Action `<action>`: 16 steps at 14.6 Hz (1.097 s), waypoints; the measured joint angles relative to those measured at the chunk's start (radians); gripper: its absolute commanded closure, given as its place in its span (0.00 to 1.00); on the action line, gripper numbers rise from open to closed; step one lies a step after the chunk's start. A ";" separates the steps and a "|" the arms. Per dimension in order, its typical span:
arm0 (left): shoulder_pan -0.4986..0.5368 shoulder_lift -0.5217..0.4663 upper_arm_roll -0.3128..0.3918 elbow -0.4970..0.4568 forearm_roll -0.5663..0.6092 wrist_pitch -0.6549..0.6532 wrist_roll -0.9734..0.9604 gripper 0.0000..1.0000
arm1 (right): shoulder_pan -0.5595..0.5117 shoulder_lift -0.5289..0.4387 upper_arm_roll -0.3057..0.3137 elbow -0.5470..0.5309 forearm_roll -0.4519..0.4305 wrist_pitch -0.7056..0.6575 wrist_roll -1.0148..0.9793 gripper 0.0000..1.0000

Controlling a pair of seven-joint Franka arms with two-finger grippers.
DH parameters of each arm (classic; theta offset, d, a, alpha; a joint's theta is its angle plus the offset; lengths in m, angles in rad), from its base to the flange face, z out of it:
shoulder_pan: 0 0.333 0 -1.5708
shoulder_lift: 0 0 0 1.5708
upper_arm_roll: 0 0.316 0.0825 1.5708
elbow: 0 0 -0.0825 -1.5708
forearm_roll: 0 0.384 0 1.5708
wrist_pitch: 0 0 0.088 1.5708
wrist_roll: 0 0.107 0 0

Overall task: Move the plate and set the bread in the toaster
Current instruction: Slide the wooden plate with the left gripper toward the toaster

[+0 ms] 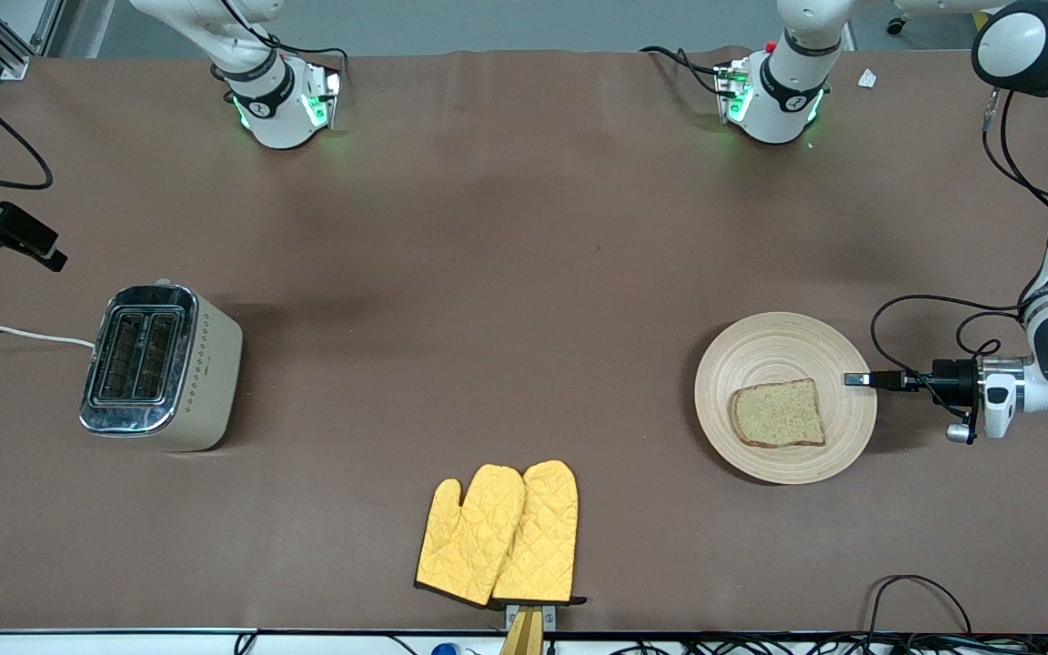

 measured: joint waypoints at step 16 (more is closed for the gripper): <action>-0.188 0.002 -0.064 0.000 -0.076 -0.025 0.031 1.00 | -0.031 0.023 -0.001 -0.002 0.001 0.006 0.001 0.00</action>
